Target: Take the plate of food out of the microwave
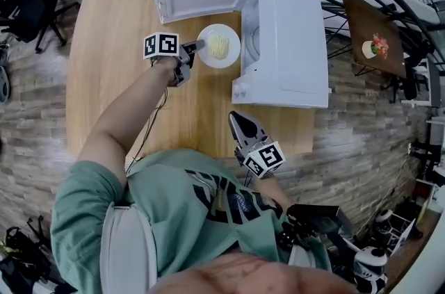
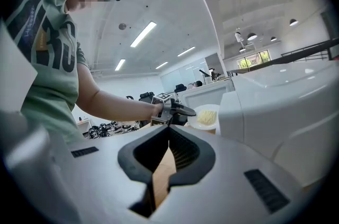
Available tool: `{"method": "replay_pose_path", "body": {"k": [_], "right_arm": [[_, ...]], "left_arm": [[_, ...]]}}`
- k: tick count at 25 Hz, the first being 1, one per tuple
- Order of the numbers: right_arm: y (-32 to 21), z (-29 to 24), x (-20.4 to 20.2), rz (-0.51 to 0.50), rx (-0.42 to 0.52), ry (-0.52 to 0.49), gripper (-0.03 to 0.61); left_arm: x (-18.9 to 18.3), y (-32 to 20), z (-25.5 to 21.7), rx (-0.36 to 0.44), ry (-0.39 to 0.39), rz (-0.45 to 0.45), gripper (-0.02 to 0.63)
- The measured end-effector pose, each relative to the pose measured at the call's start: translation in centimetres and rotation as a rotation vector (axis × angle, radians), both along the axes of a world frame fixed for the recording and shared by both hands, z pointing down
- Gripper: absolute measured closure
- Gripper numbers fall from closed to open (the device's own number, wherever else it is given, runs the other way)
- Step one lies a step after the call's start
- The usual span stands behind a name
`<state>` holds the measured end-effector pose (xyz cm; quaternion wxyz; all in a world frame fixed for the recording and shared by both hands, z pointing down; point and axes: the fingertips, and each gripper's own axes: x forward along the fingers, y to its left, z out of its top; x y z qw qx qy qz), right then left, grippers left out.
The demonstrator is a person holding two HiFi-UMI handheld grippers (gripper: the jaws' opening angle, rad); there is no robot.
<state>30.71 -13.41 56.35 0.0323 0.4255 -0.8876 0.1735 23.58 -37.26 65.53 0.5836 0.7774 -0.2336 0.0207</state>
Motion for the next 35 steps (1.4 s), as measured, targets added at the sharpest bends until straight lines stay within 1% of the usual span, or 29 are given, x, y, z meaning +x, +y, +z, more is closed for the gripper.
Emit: {"method": "replay_pose_path", "body": {"k": [5, 8, 12, 16, 18, 20, 22, 24, 26, 30, 32, 35], "right_arm": [[-0.2, -1.6, 0.9, -0.038, 0.035, 0.010, 0.572], [-0.7, -2.7, 1.7, -0.071, 0.062, 0.011, 0.572], [-1.2, -4.2, 3.0, -0.126, 0.083, -0.012, 0.572], [-1.1, -4.7, 1.9, -0.201, 0.089, -0.063, 0.572], [-1.0, -4.6, 1.1, -0.233, 0.088, -0.091, 0.572], [-1.4, -4.5, 0.8, -0.263, 0.089, -0.117, 0.572], [-1.9, -4.6, 0.6, -0.287, 0.096, -0.140, 0.572], [-2.1, -4.5, 0.2, -0.300, 0.102, -0.157, 0.572], [-2.0, -4.6, -0.2, -0.309, 0.106, -0.164, 0.572], [-1.9, -5.1, -0.7, -0.319, 0.117, -0.160, 0.572], [-2.0, -5.2, -1.2, -0.312, 0.118, -0.149, 0.572], [-2.0, -5.2, -2.9, -0.300, 0.111, -0.122, 0.572]], "left_arm": [[-3.8, 2.7, -2.4, 0.023, -0.008, -0.049, 0.598], [-6.7, 4.5, -3.6, 0.023, -0.012, -0.112, 0.598], [-8.9, 7.5, -4.2, -0.001, -0.023, -0.197, 0.598], [-11.1, 10.6, -5.3, -0.005, -0.019, -0.247, 0.598], [-12.4, 12.3, -5.8, -0.015, -0.037, -0.264, 0.599], [-13.4, 13.5, -6.3, -0.013, -0.034, -0.288, 0.598], [-14.4, 14.4, -6.5, -0.011, -0.048, -0.318, 0.598], [-14.9, 15.4, -7.1, -0.022, -0.028, -0.347, 0.598], [-15.3, 16.3, -7.4, -0.031, -0.016, -0.362, 0.598], [-16.1, 17.2, -7.4, -0.035, -0.036, -0.361, 0.598], [-16.4, 17.1, -7.6, -0.030, -0.023, -0.352, 0.598], [-18.1, 16.9, -7.4, -0.023, 0.000, -0.340, 0.598]]}}
